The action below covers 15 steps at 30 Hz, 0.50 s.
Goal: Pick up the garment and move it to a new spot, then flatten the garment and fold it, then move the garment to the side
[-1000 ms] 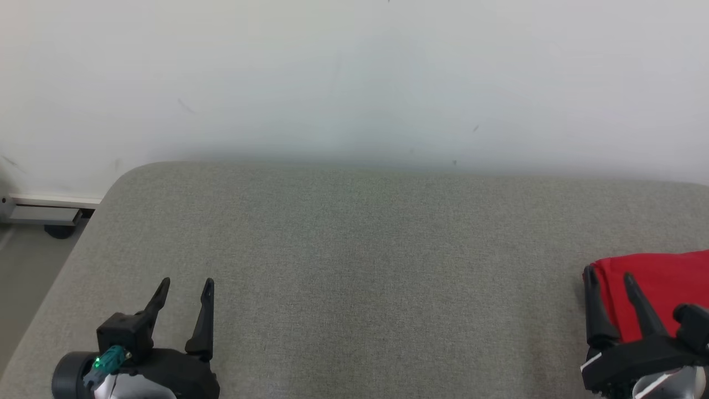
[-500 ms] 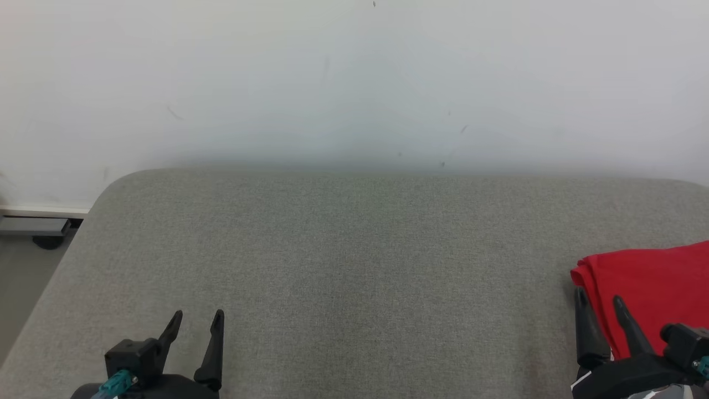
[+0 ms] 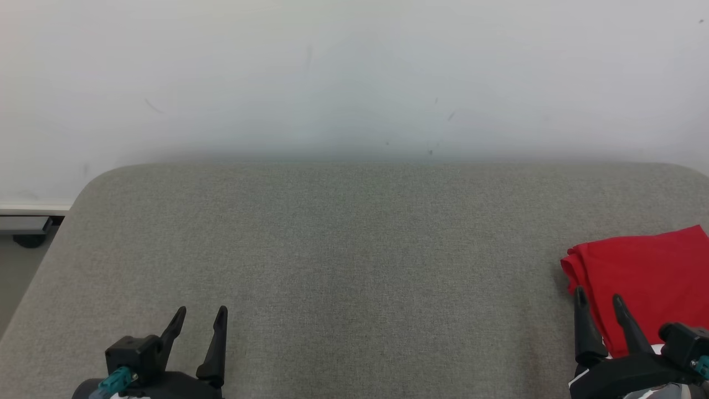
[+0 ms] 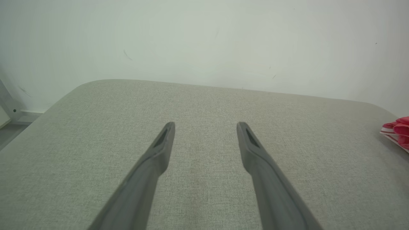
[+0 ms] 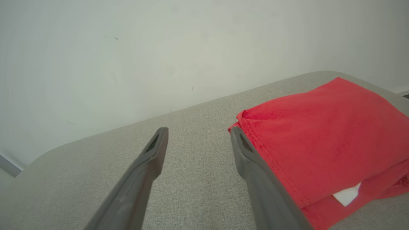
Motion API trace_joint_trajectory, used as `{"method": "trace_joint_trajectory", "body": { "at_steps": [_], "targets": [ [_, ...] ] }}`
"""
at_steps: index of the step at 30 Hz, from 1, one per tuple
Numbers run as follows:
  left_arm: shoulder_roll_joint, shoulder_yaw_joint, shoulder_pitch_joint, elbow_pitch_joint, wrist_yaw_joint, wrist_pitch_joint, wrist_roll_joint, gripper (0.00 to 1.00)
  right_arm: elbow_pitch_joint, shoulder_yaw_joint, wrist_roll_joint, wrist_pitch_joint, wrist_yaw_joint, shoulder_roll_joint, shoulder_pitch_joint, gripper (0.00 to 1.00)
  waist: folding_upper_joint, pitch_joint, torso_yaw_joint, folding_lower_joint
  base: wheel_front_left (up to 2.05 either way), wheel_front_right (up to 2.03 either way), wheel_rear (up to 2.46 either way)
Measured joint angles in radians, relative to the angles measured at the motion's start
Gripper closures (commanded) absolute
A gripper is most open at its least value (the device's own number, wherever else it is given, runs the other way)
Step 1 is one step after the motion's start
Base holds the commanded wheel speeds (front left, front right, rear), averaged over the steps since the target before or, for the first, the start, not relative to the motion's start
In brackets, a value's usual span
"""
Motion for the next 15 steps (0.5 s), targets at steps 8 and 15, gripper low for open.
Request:
{"method": "trace_joint_trajectory", "body": {
  "at_steps": [8,15],
  "targets": [
    [-0.002,-0.005,-0.021,0.006,0.009,-0.005,0.015,0.00,0.002,0.002,0.004,-0.001,-0.007,0.000,-0.001,0.00,0.0000,0.007,0.003,0.0000,0.00,0.00,0.00],
    [0.007,-0.014,-0.021,0.005,-0.014,-0.036,0.019,0.00,0.006,0.013,0.006,-0.001,-0.009,0.000,-0.007,0.00,0.0000,0.009,0.009,0.0000,0.00,0.00,0.00]
  ]
}}
